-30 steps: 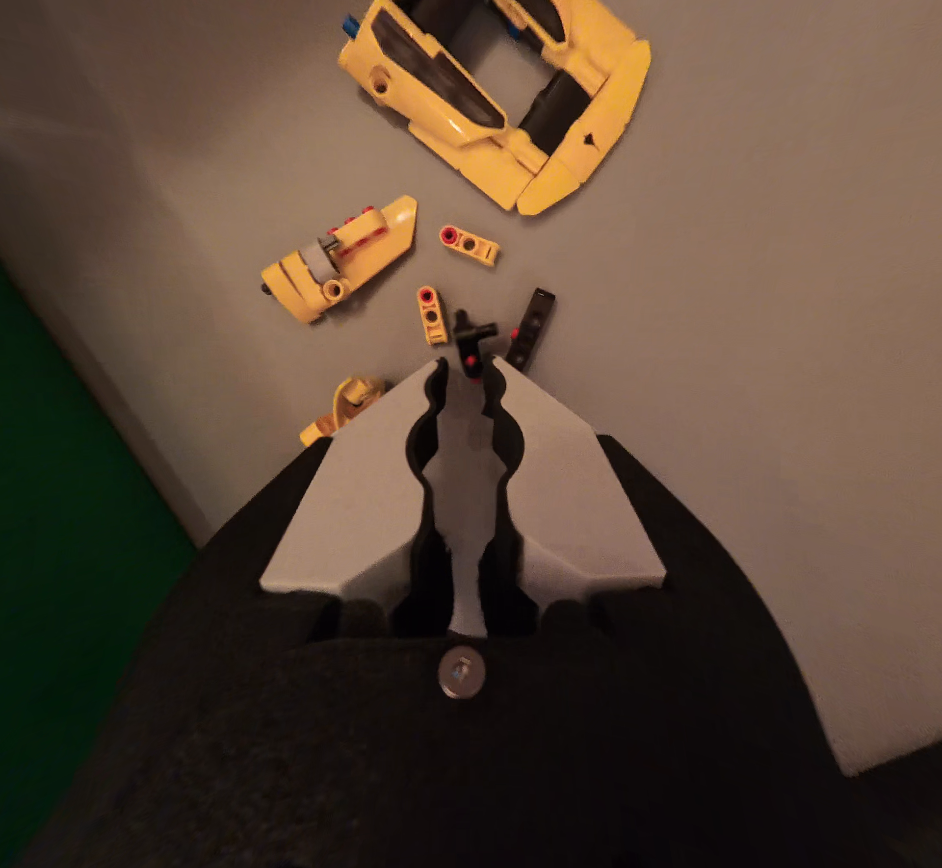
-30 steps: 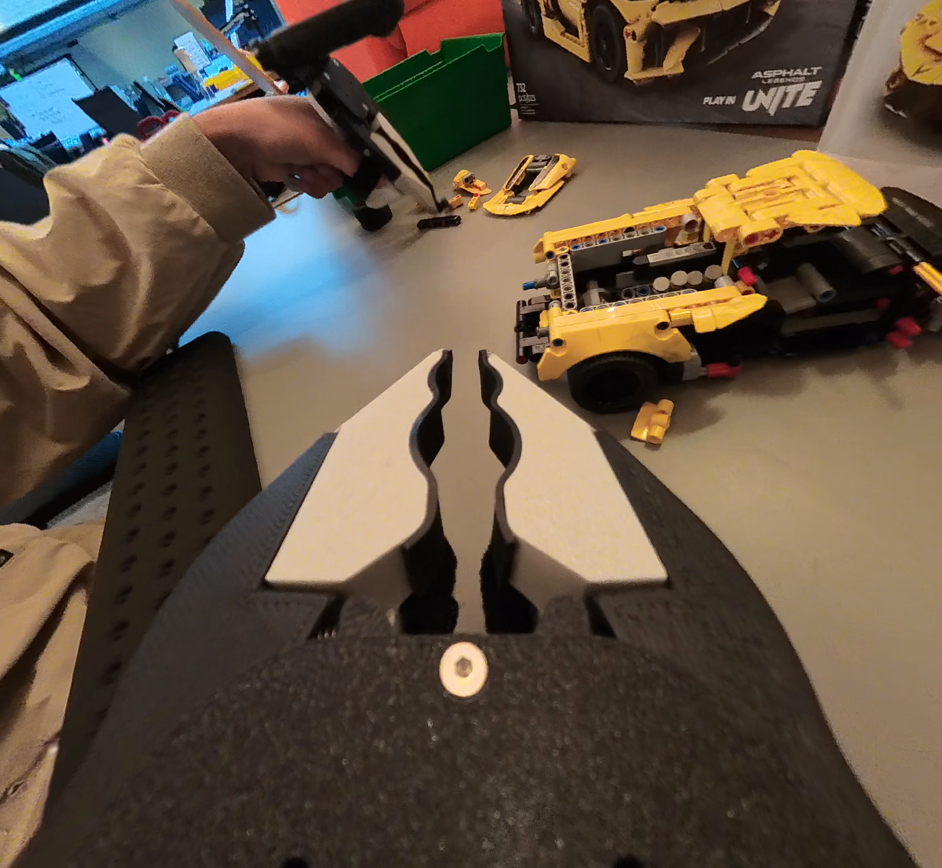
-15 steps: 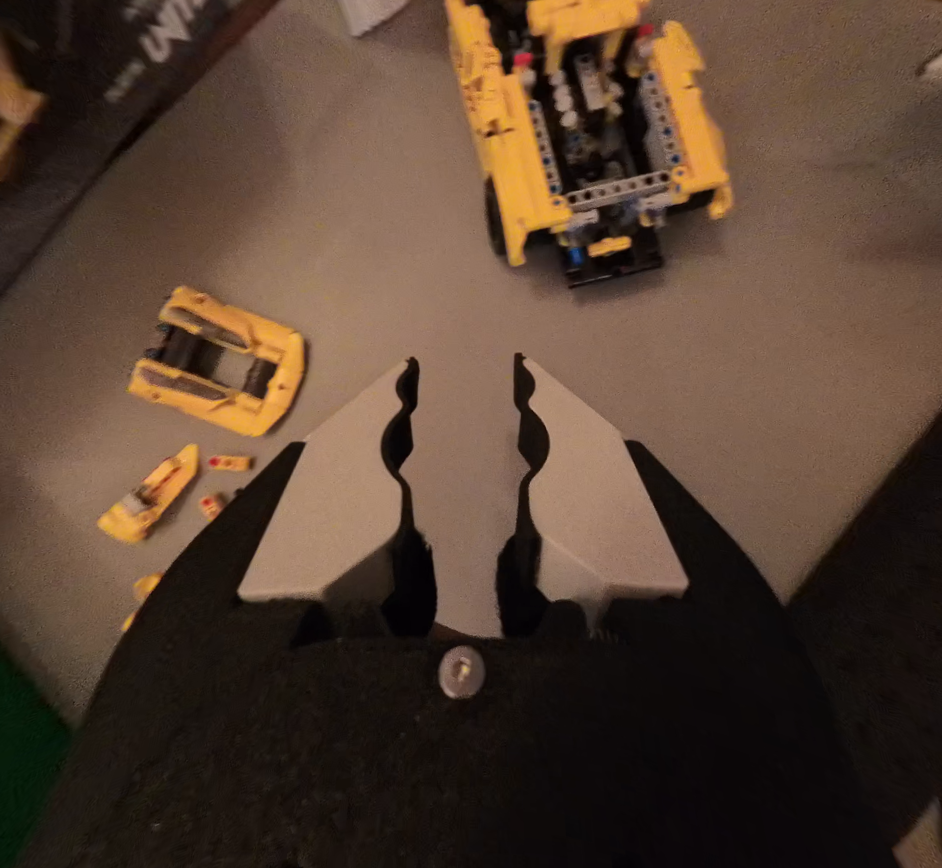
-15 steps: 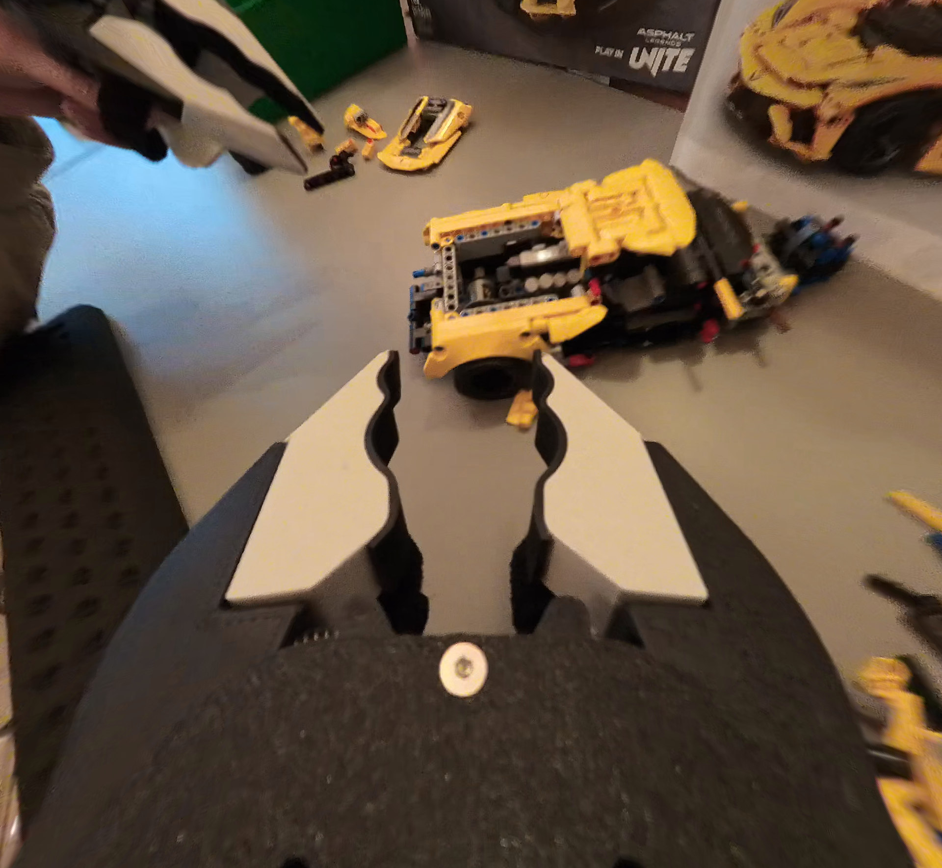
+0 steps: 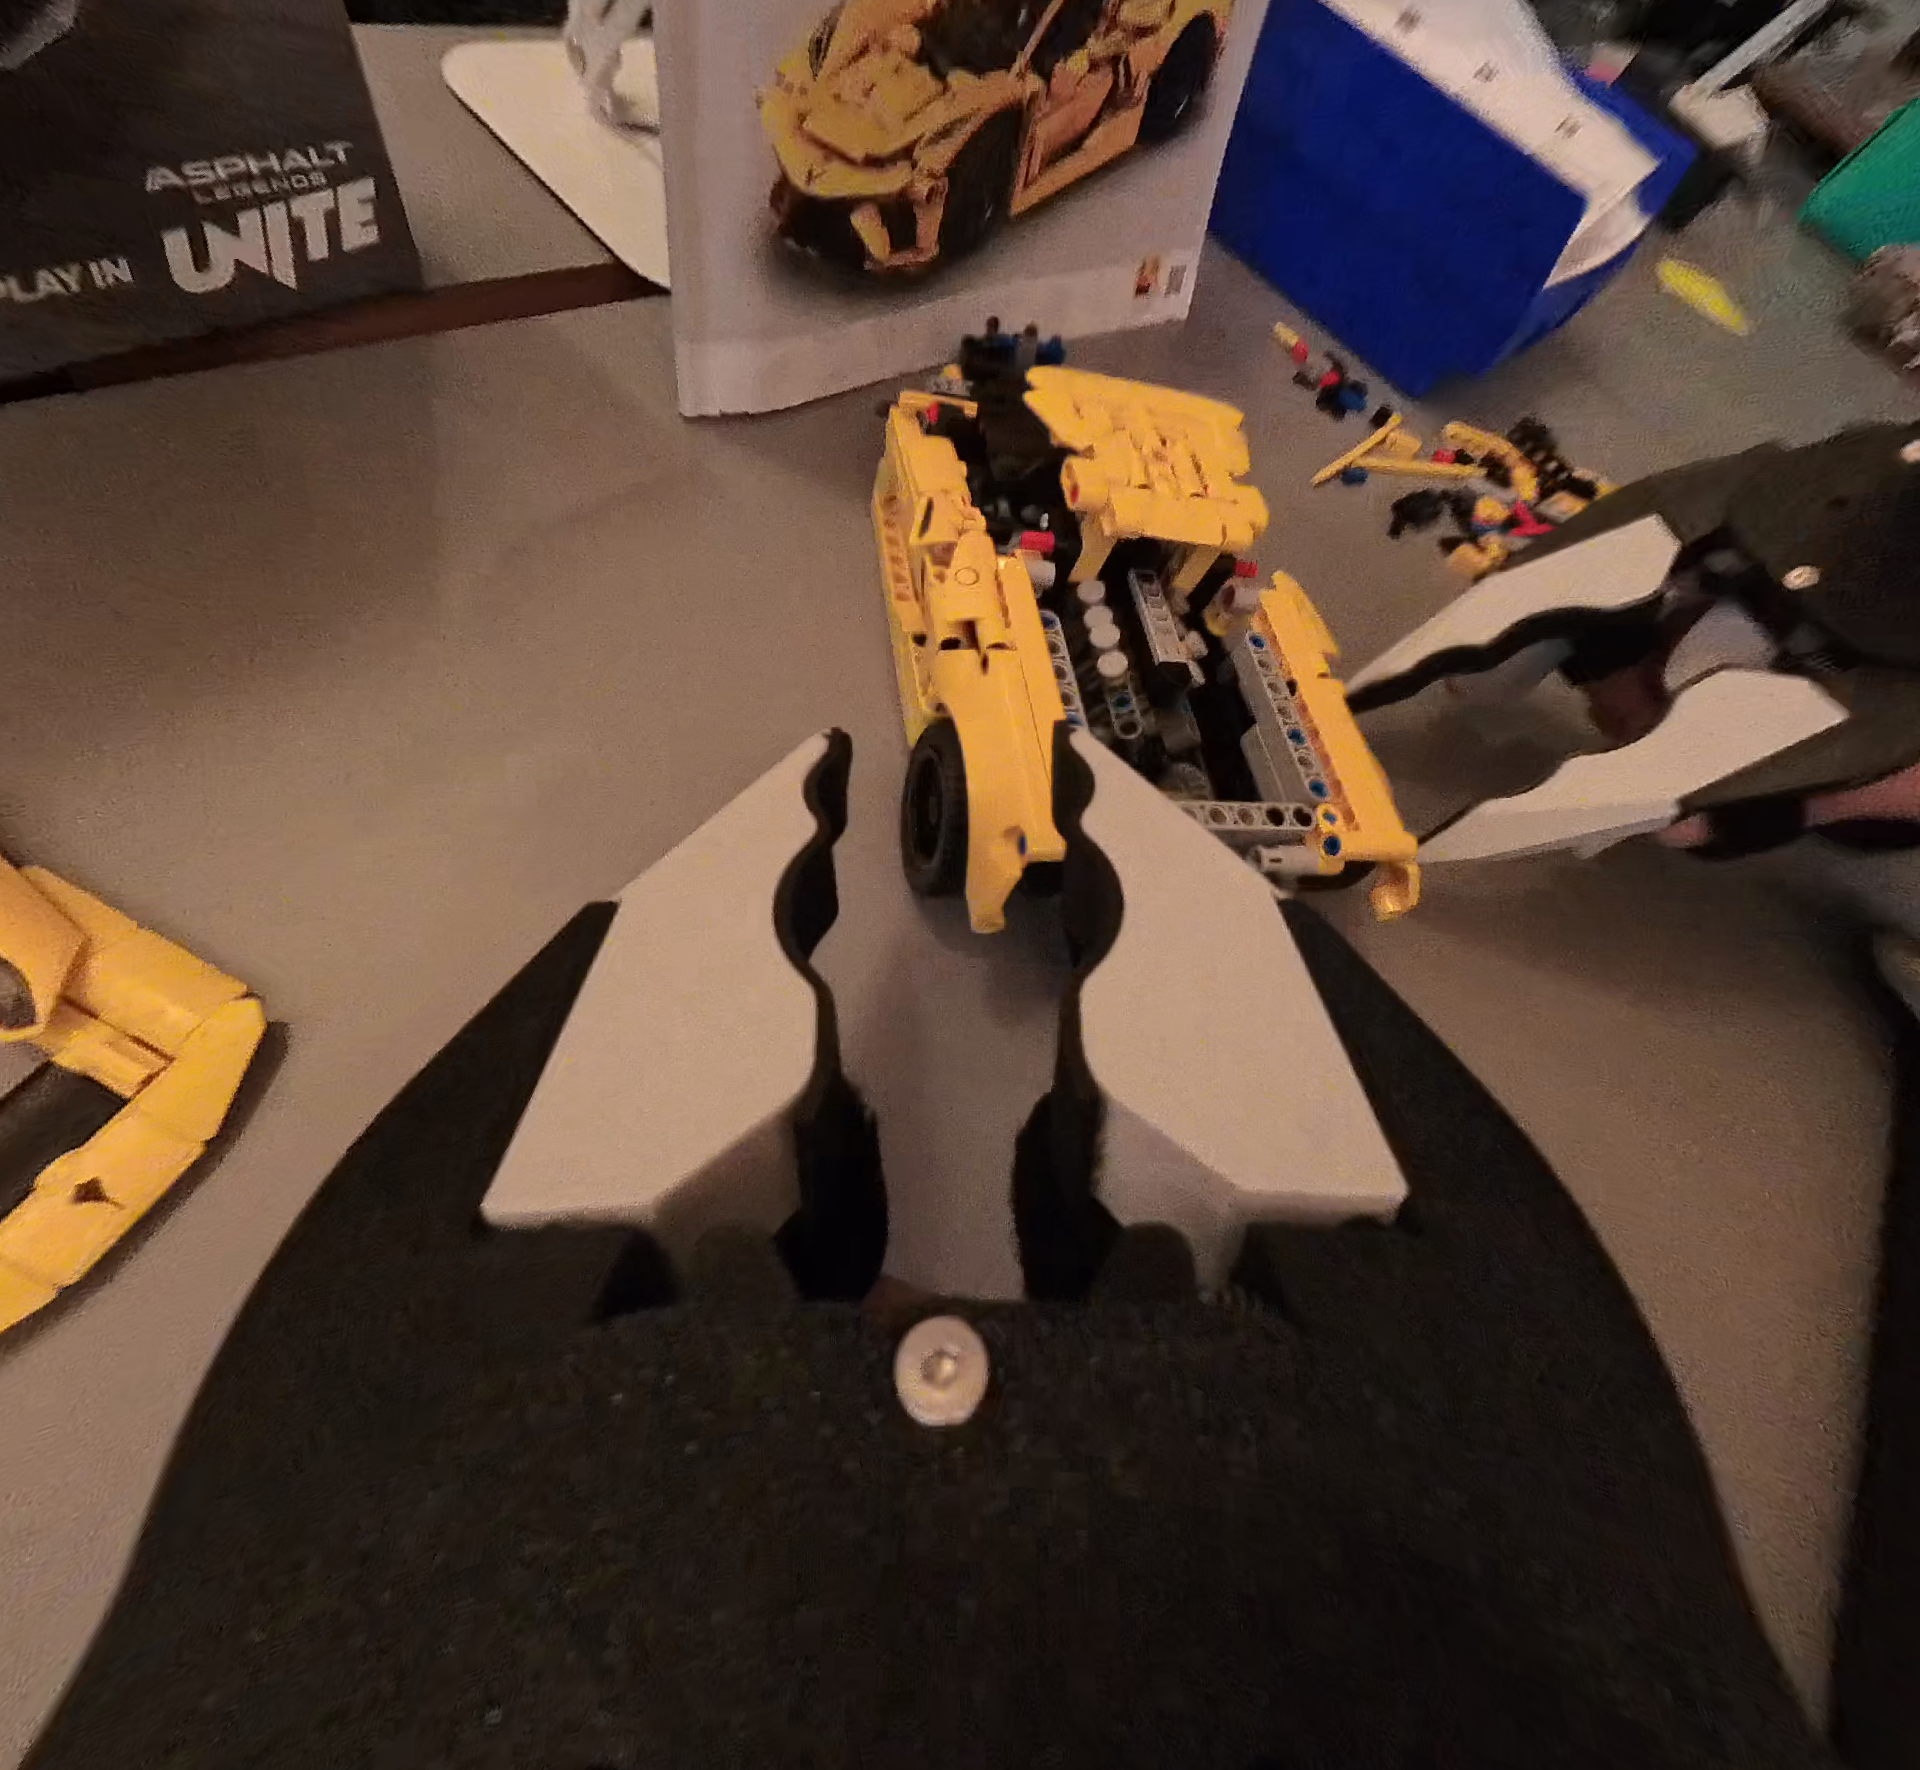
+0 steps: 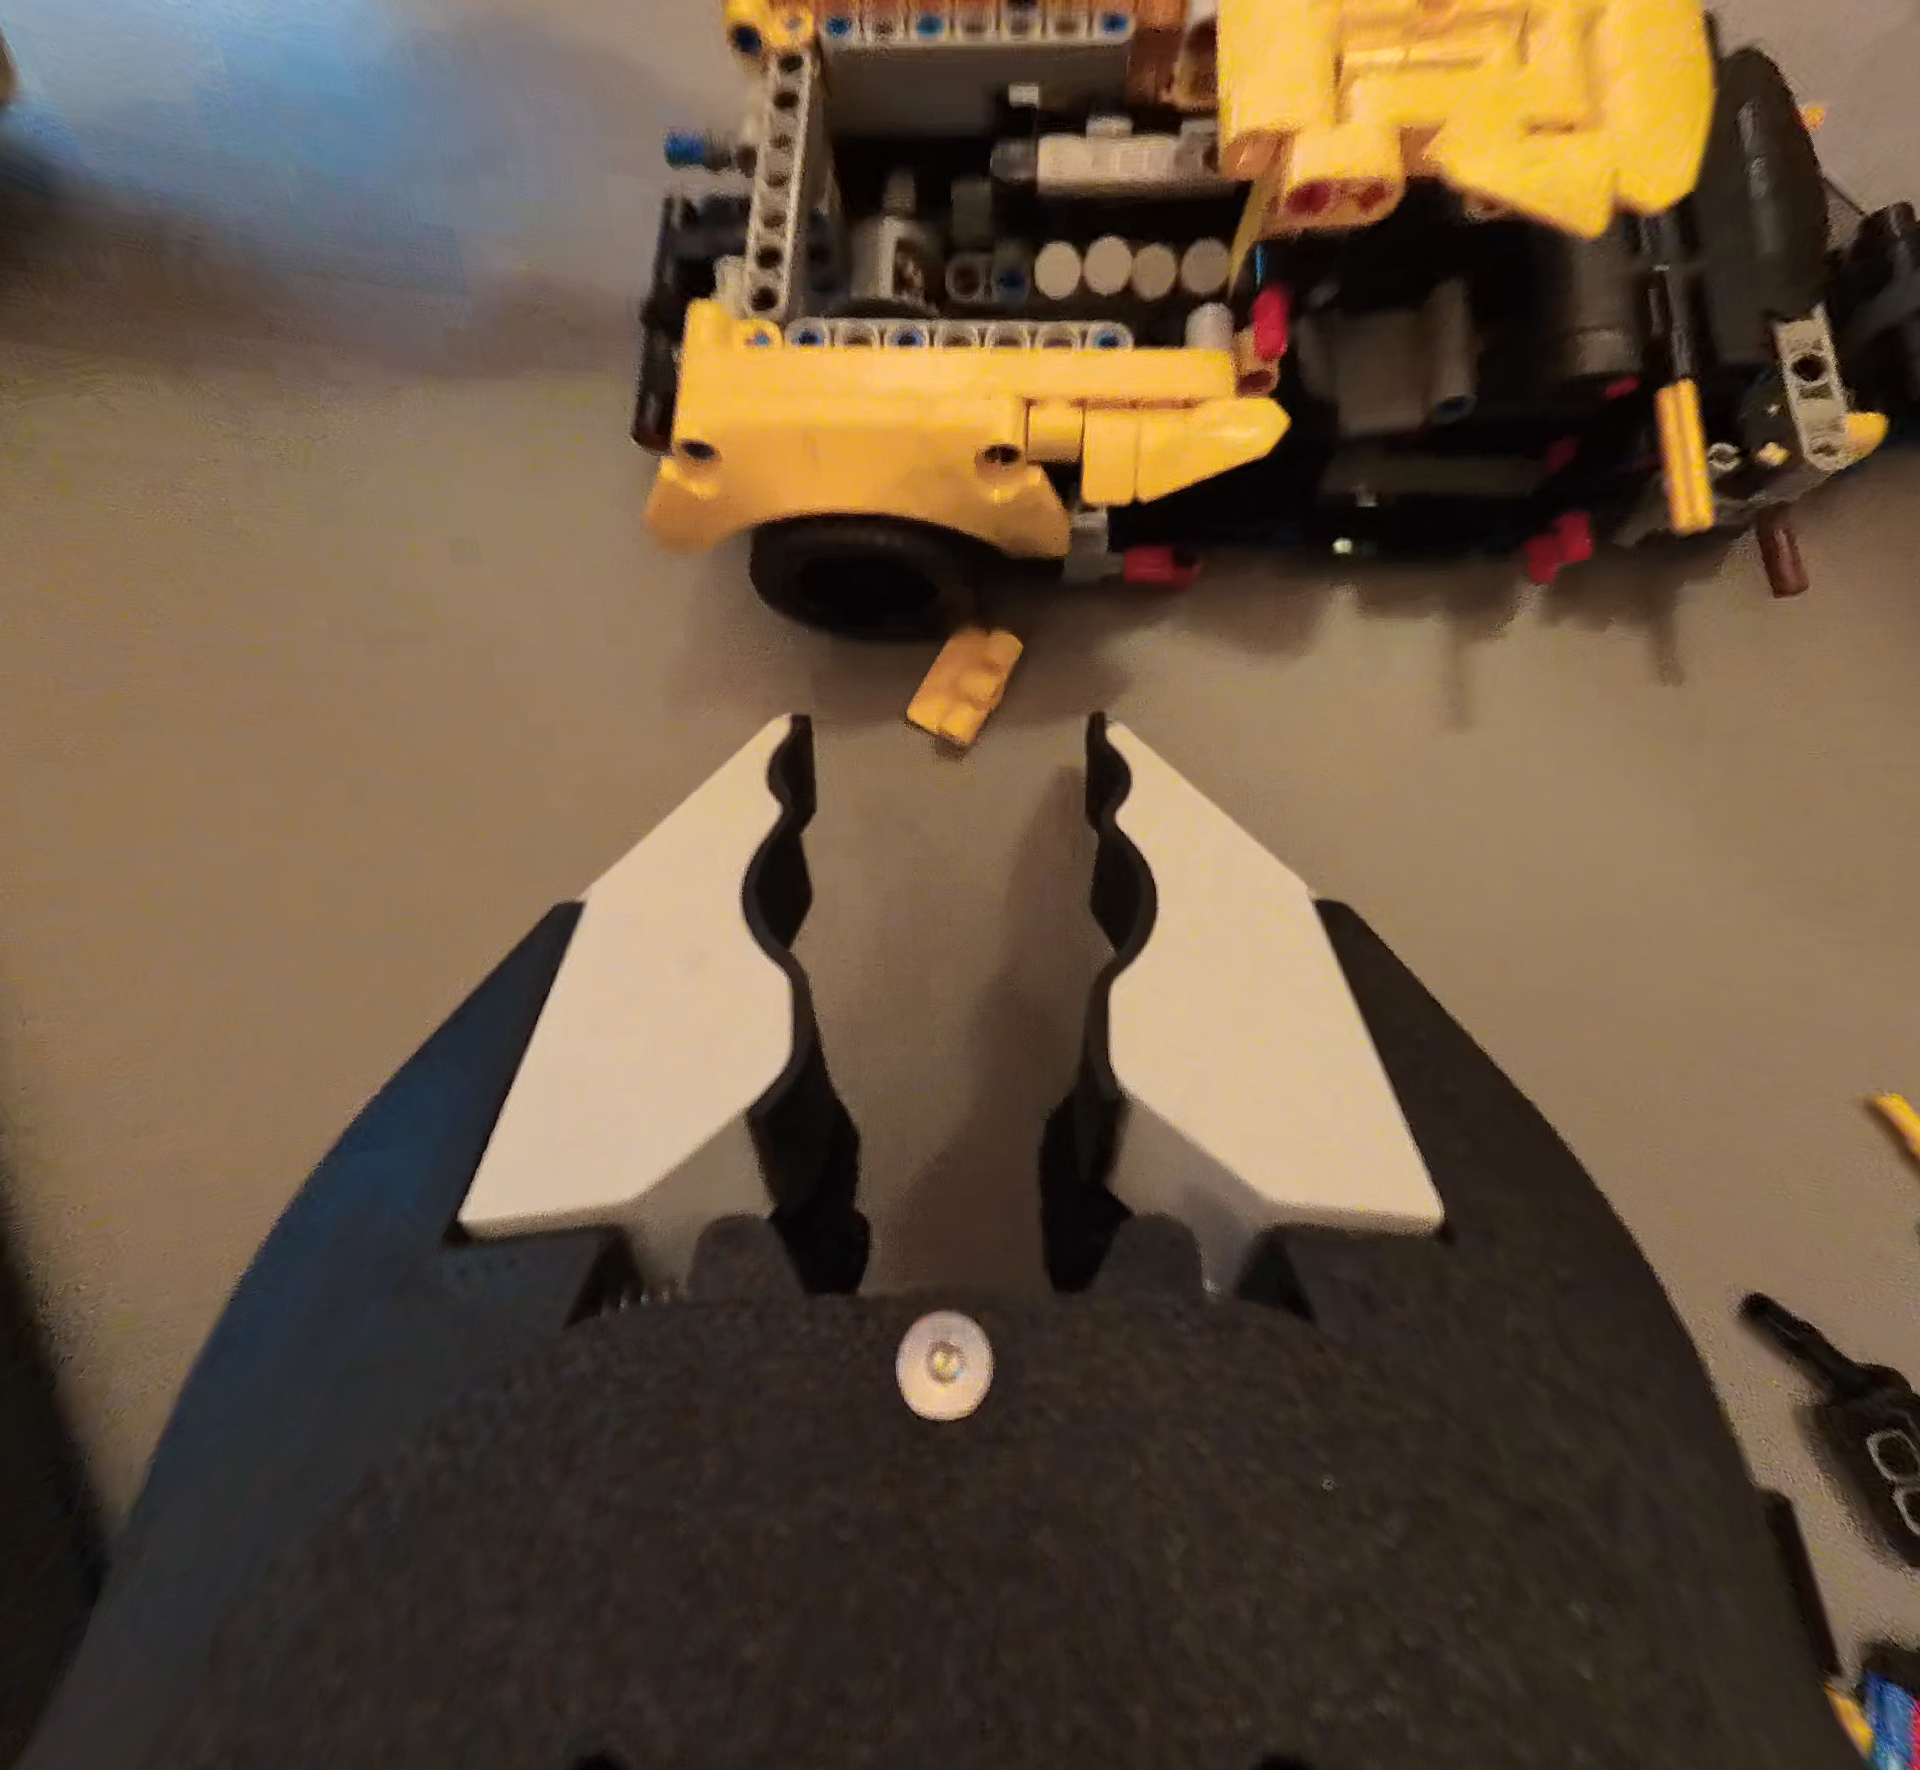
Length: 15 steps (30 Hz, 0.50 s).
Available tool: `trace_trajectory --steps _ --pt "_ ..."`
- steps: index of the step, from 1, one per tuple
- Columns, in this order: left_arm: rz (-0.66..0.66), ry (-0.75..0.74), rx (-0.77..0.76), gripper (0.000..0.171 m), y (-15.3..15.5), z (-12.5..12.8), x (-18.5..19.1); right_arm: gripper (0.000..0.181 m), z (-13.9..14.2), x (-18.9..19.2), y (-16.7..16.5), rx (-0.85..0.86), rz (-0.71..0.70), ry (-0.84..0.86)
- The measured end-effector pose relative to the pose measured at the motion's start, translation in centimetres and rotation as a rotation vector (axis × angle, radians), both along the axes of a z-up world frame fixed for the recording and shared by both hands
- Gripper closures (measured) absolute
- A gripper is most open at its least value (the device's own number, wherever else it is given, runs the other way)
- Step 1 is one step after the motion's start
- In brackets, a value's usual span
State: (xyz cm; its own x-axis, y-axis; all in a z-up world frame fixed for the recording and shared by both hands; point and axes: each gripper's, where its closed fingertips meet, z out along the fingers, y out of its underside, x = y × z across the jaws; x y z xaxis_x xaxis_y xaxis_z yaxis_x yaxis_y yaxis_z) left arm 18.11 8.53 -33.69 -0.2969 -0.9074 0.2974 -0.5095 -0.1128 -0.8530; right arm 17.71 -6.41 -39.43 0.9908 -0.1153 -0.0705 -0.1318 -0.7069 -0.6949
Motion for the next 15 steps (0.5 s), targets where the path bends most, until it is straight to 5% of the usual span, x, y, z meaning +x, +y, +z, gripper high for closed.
trace_trajectory --steps 5,6,9,15 --pt "0.032 -0.121 -0.077 0.134 2.6 1.8 -0.3 0.151 -1.1 0.4 0.8 -0.032 0.005 -0.079" --pt "0.046 -0.116 -0.11 0.134 2.9 1.8 -0.1 0.166 -1.1 0.6 0.7 -0.043 0.012 -0.118" --pt "-0.014 -0.093 -0.207 0.134 1.5 2.3 -0.4 0.167 -0.7 1.2 -0.5 -0.084 -0.014 -0.138" --pt "-0.133 -0.056 -0.111 0.134 -1.3 1.2 -1.2 0.167 2.9 7.9 -14.6 -0.176 -0.514 -0.191"
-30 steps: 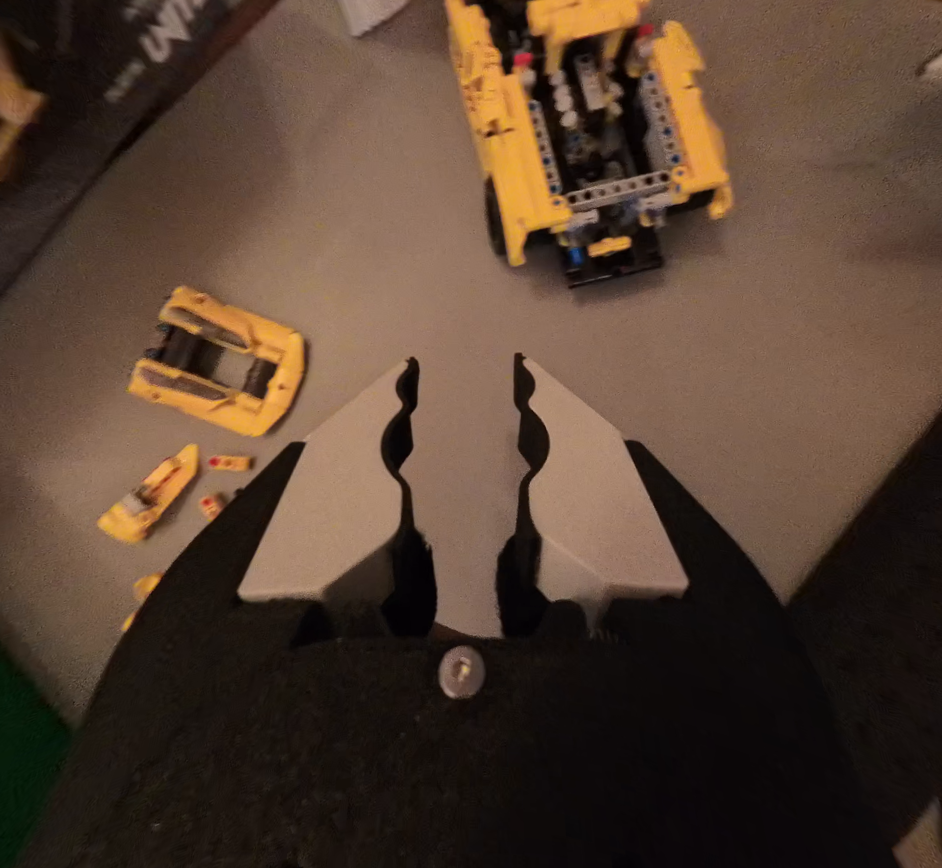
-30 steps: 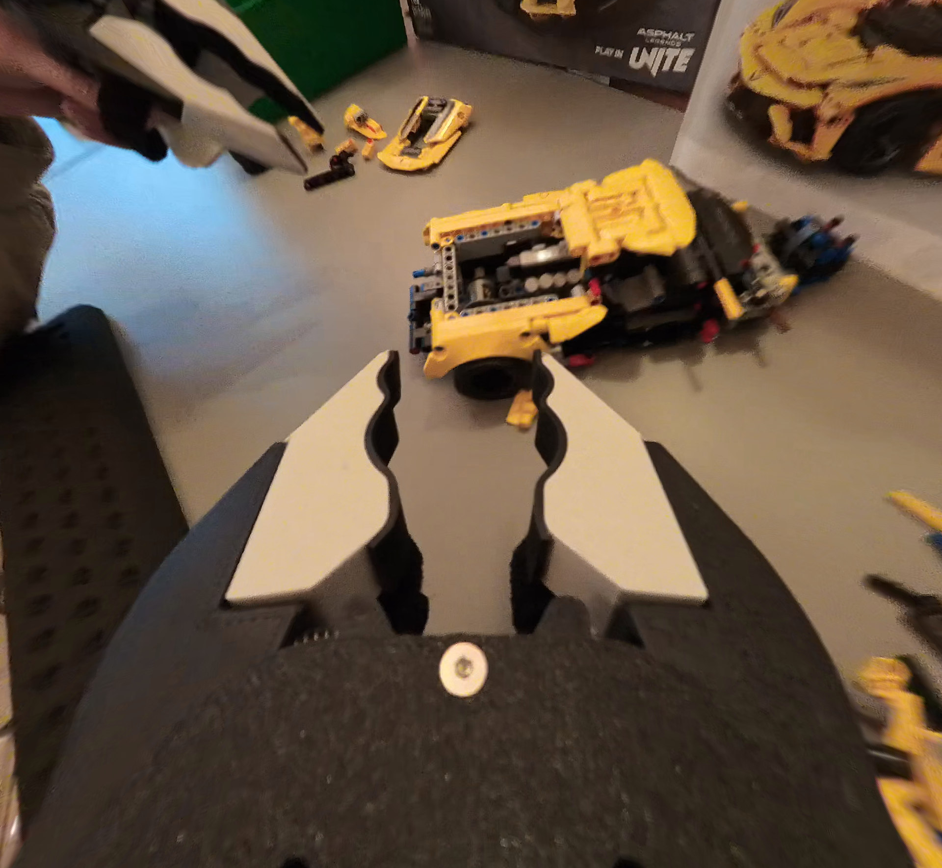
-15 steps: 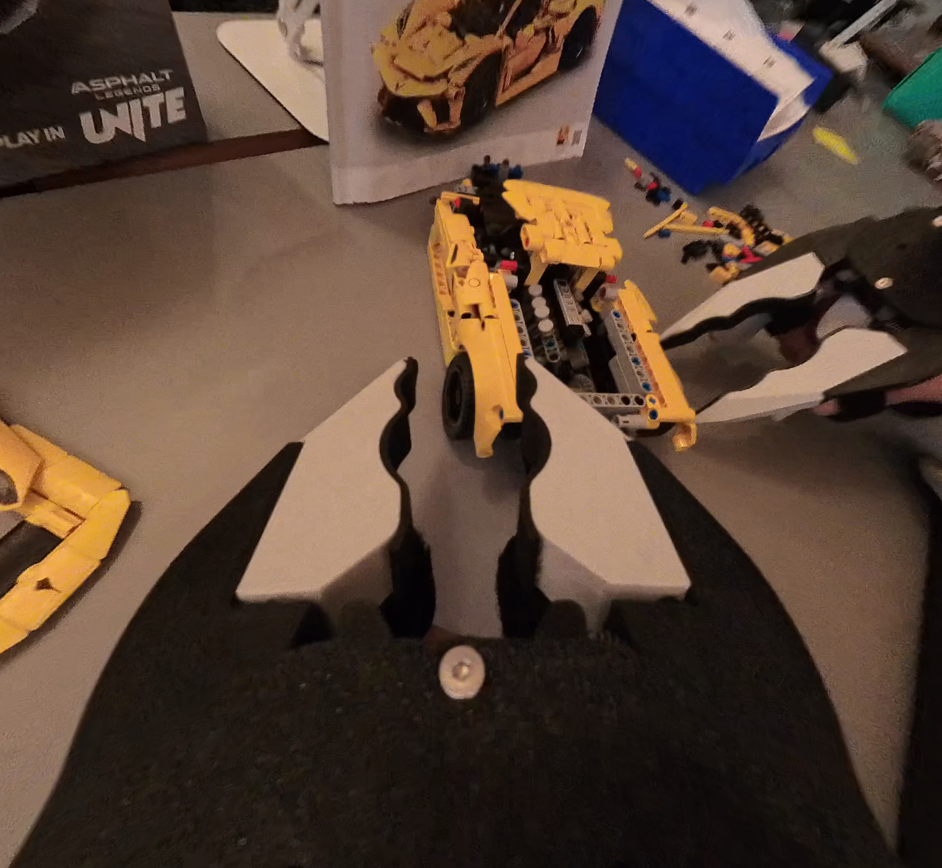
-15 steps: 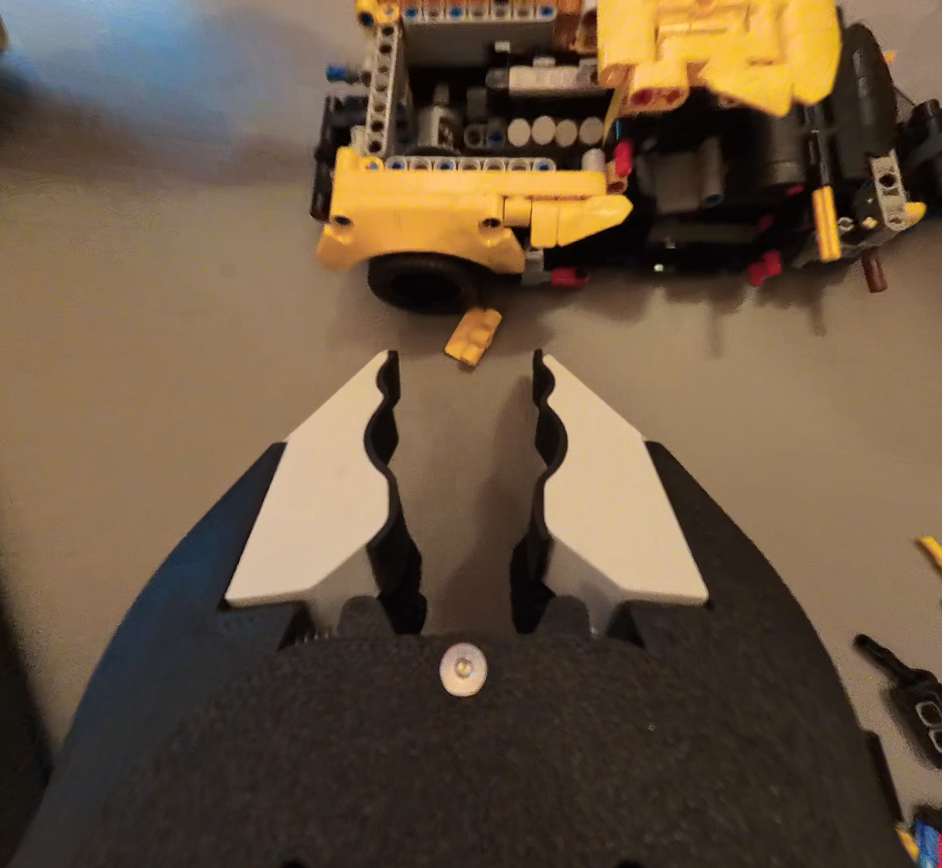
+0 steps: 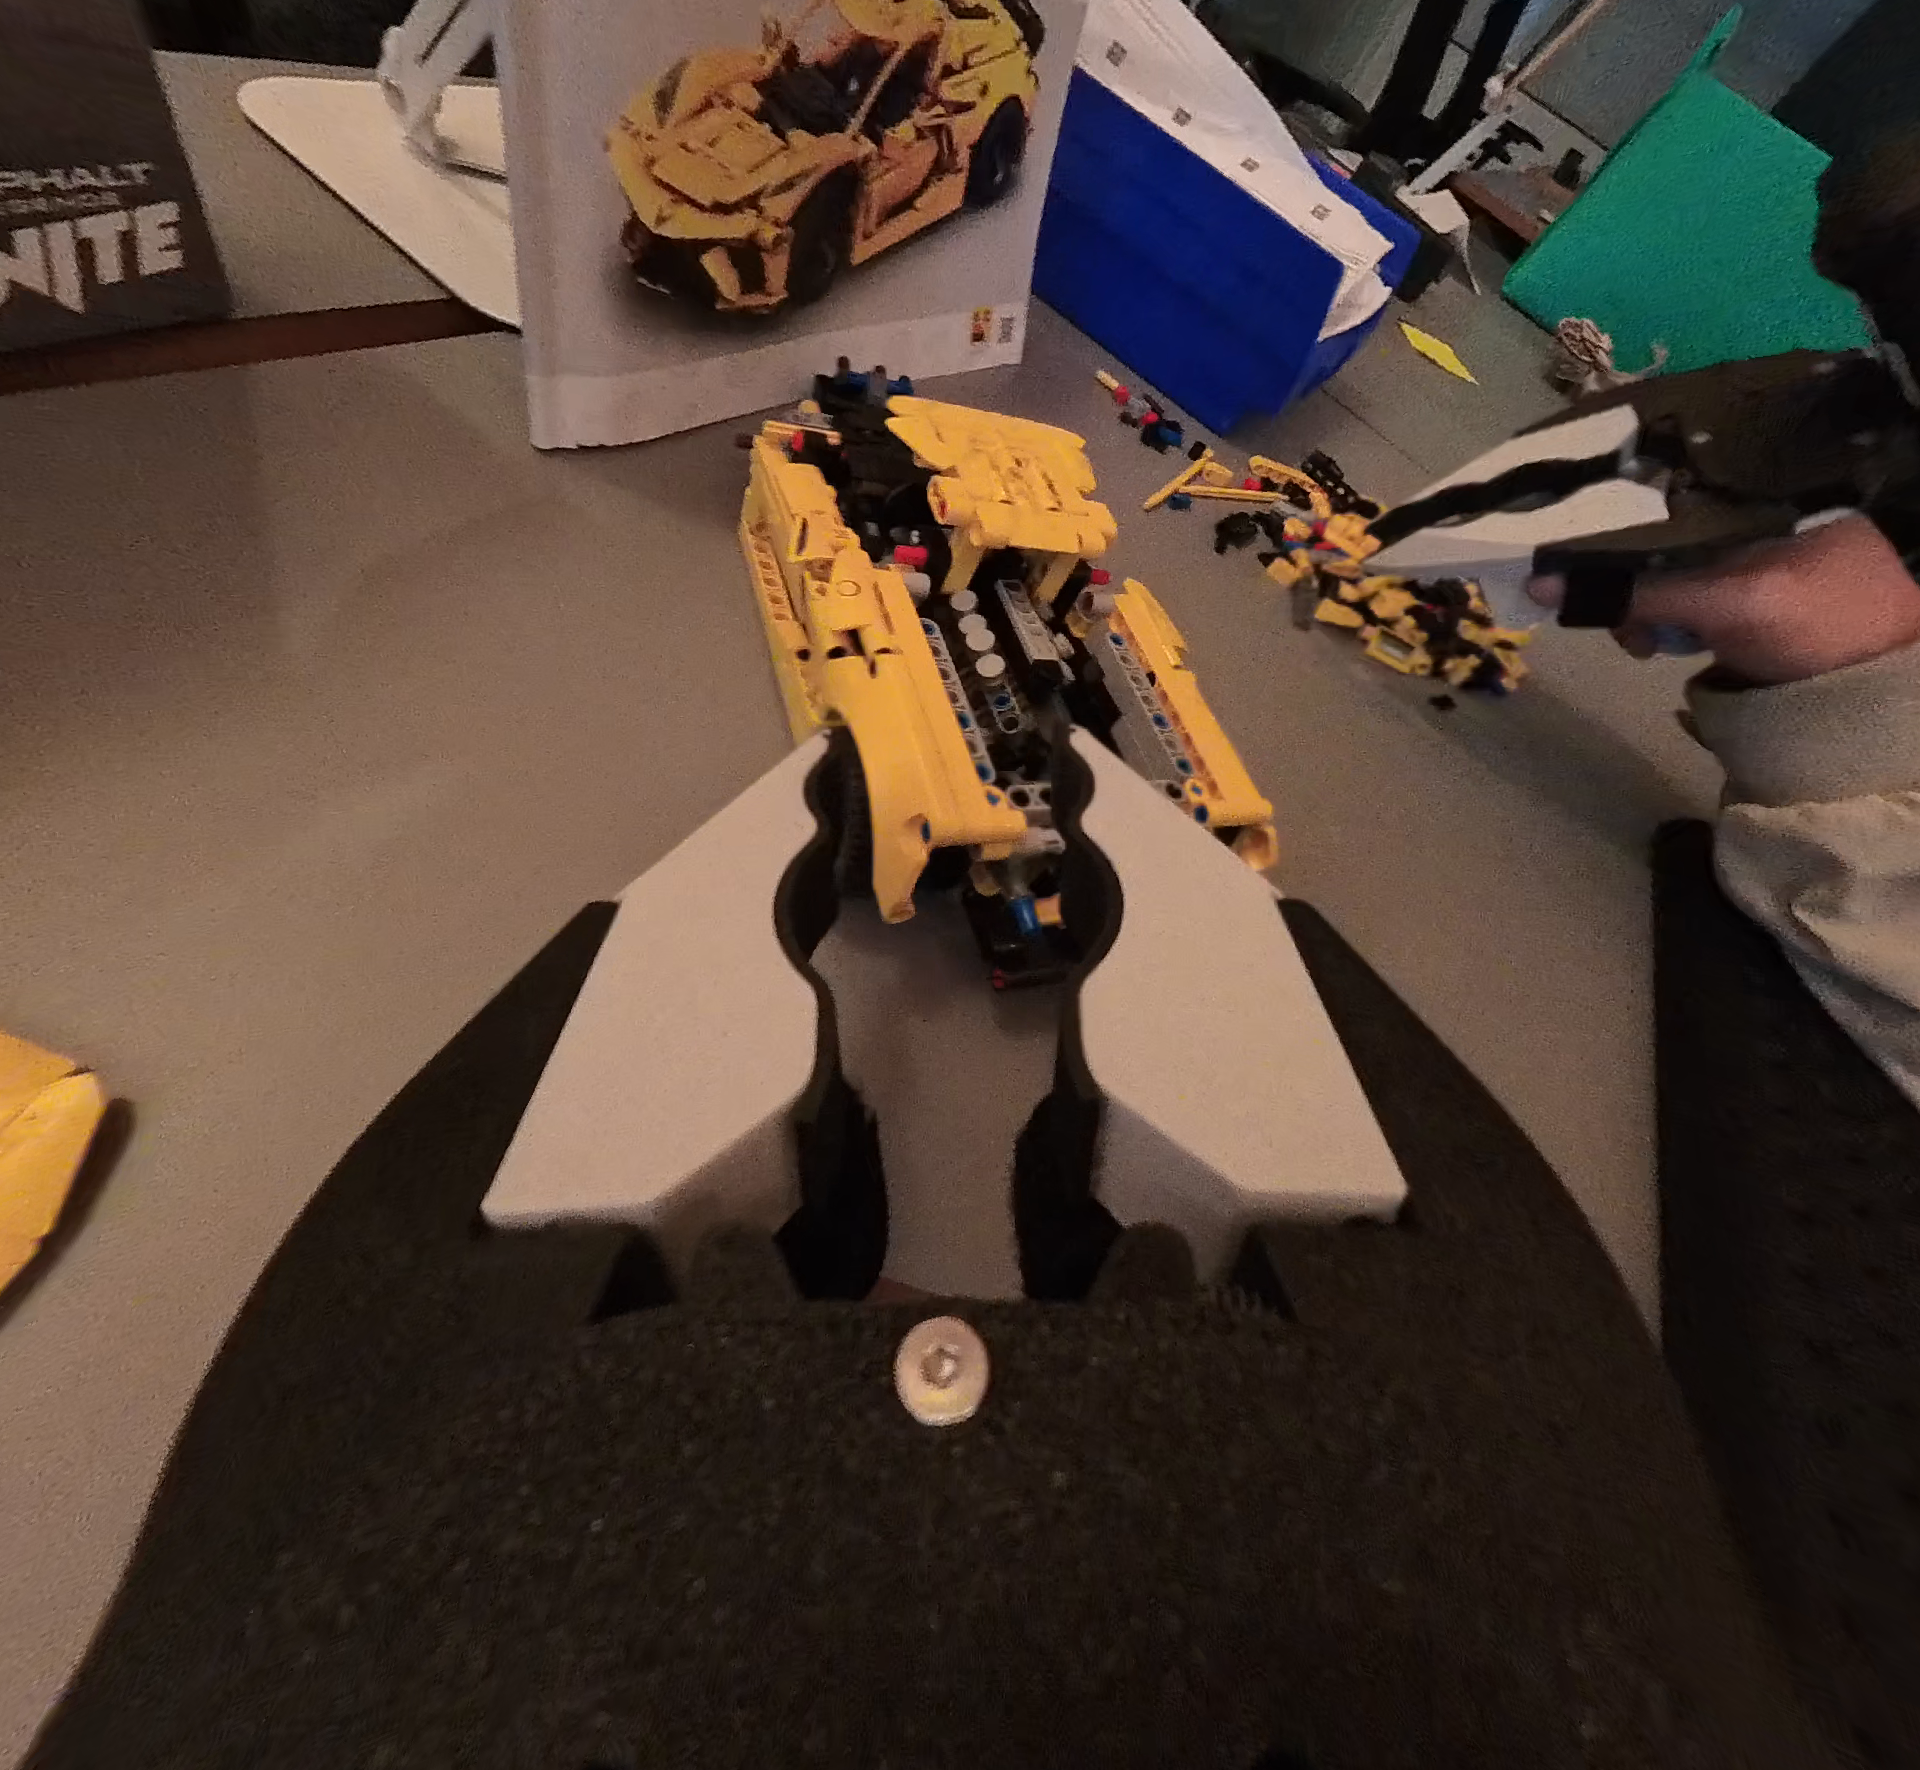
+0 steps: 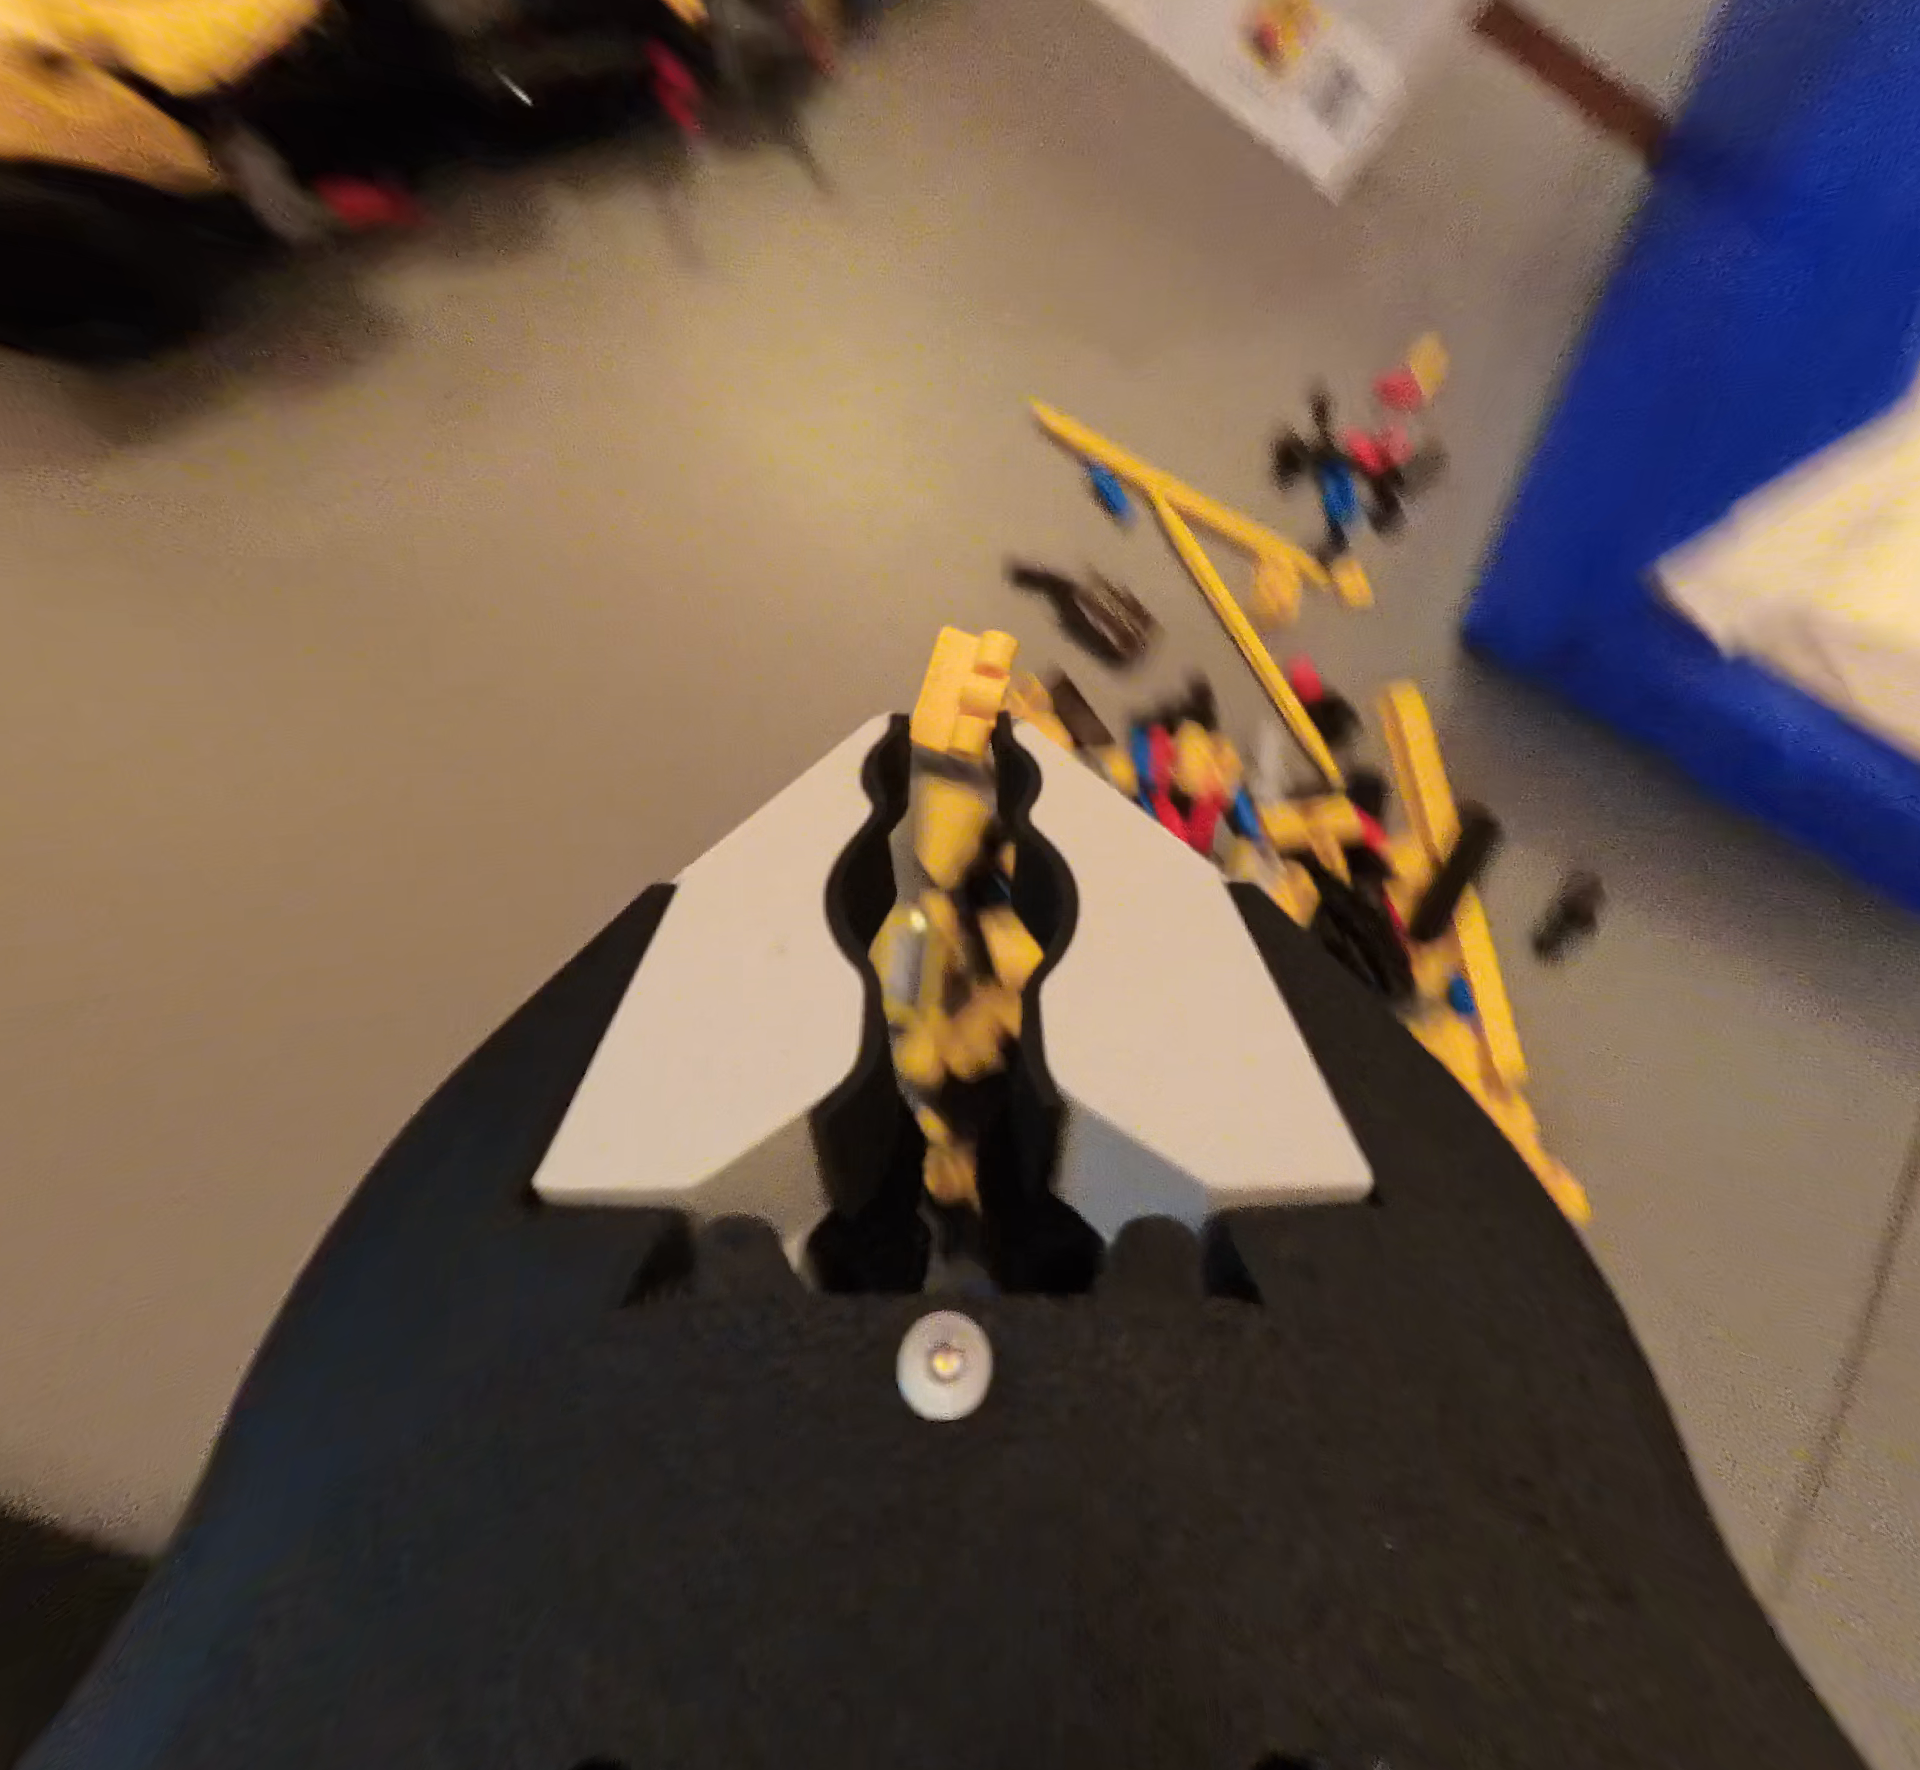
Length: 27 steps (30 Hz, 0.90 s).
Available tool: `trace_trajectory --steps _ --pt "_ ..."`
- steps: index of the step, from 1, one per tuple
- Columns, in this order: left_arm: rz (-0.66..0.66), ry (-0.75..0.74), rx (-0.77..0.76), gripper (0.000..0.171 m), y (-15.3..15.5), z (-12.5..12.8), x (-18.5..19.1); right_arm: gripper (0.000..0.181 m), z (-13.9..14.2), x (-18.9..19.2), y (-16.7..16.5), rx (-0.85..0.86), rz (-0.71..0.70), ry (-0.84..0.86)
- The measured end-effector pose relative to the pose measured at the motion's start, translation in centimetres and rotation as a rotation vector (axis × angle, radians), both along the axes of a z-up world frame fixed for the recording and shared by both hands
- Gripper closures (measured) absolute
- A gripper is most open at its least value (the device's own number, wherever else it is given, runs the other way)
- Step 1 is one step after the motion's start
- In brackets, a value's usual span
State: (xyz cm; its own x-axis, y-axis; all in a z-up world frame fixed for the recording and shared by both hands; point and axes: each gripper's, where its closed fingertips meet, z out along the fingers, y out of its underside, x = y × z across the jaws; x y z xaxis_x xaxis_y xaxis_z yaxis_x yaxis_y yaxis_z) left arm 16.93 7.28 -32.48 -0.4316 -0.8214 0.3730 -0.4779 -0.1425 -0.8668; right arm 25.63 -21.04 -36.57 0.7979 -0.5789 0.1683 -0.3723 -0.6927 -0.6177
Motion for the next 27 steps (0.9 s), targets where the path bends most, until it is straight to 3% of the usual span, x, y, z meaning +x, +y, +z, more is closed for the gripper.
trace_trajectory --steps 3,7,9,12,14,17,21,27 --pt "-0.021 0.012 -0.014 0.134 -0.7 0.0 0.0 0.166 -1.1 0.5 -4.5 -0.085 -0.049 -0.021" --pt "0.032 -0.004 0.063 0.134 0.0 -0.7 0.5 0.152 -1.1 0.0 -4.1 -0.069 -0.046 -0.048" --pt "0.053 0.0 0.116 0.134 0.6 -1.3 0.5 0.151 0.3 -0.3 -1.3 -0.019 0.006 -0.059" --pt "0.076 0.009 0.15 0.134 0.7 -2.2 0.7 0.149 2.7 -2.5 7.0 0.171 0.196 0.009" --pt "0.071 0.014 0.123 0.134 0.4 -2.4 0.7 0.148 2.9 -3.7 12.3 0.273 0.337 0.057" --pt "0.058 0.018 0.088 0.134 0.1 -2.5 0.7 0.143 2.9 -3.7 16.9 0.386 0.407 0.058" --pt "0.04 0.036 0.039 0.134 -0.5 -2.2 0.6 0.149 4.0 -4.0 18.3 0.574 0.388 -0.028" --pt "0.055 0.049 0.077 0.134 -0.7 -2.2 0.4 0.152 2.2 -4.3 17.8 0.566 0.34 0.003"
